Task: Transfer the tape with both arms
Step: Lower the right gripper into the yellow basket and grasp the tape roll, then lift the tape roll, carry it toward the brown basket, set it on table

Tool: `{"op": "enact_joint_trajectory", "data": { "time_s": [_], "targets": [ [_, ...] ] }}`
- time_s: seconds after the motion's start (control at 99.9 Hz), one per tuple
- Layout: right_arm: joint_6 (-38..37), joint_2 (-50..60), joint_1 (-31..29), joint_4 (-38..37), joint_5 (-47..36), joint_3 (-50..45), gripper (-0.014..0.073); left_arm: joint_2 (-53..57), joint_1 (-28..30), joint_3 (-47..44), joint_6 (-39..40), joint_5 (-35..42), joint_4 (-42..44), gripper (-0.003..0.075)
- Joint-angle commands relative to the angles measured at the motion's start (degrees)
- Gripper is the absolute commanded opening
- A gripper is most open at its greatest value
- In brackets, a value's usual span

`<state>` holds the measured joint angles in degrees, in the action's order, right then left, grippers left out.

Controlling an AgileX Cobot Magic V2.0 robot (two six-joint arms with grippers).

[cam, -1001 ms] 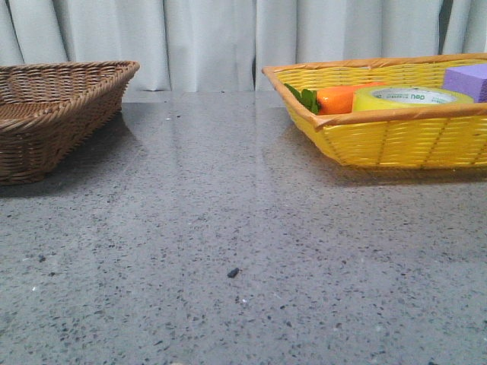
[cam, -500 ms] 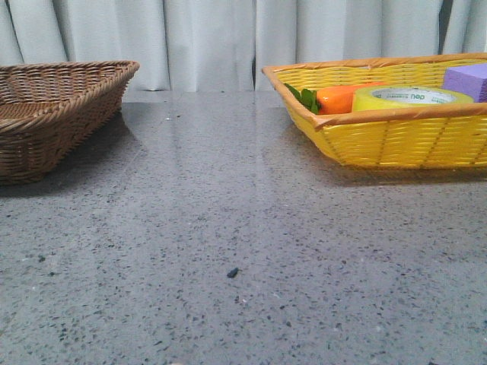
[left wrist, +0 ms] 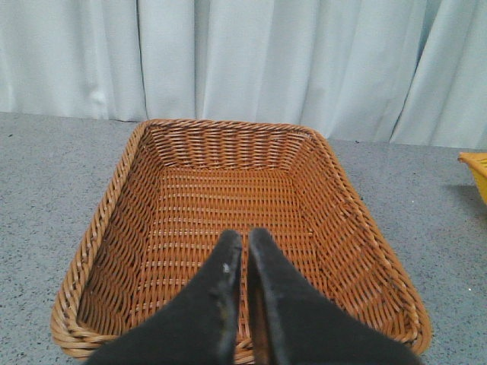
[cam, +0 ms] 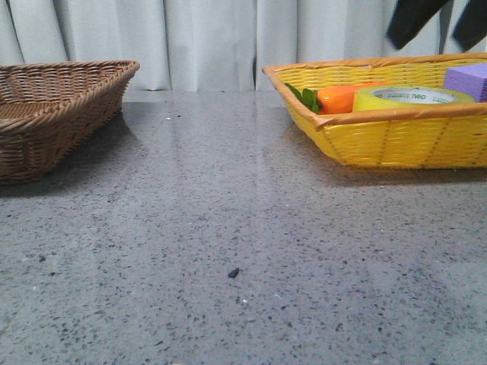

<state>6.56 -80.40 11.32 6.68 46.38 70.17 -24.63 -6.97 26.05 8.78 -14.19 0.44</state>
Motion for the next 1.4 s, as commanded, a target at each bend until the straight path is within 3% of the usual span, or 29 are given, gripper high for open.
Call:
{"op": "enact_joint_trajectory", "data": {
  "time_s": [0.0,0.55,0.65,0.83,0.971,1.201,1.391],
  "targets": [
    [0.3,-3.0,0.6,0.2,-1.4,4.5,0.0457,-0.6,0.0,2.2,0.5,4.1,-0.4,-0.0021],
    [0.3,-18.4,1.5,0.2,4.7,14.6,0.0451,-0.6,0.0,2.2,0.5,4.1,-0.4,-0.0021],
    [0.3,-18.9,1.5,0.2,5.2,14.6,0.0388,-0.6,0.0,2.2,0.5,4.1,-0.4,-0.0021],
    [0.3,-18.9,1.5,0.2,5.5,14.6,0.0154,-0.6,0.0,2.2,0.5,4.1,-0.4,-0.0021],
    [0.3,-18.9,1.5,0.2,5.3,14.6,0.0036,-0.6,0.0,2.2,0.5,4.1,-0.4,-0.0021],
    [0.3,-18.9,1.5,0.2,7.4,15.5,0.0014,-0.6,0.0,2.2,0.5,4.1,-0.4,-0.0021],
    [0.3,-18.9,2.1,0.2,15.3,24.5,0.0014,-0.6,0.0,2.2,0.5,4.1,-0.7,-0.0021]
  ]
}}
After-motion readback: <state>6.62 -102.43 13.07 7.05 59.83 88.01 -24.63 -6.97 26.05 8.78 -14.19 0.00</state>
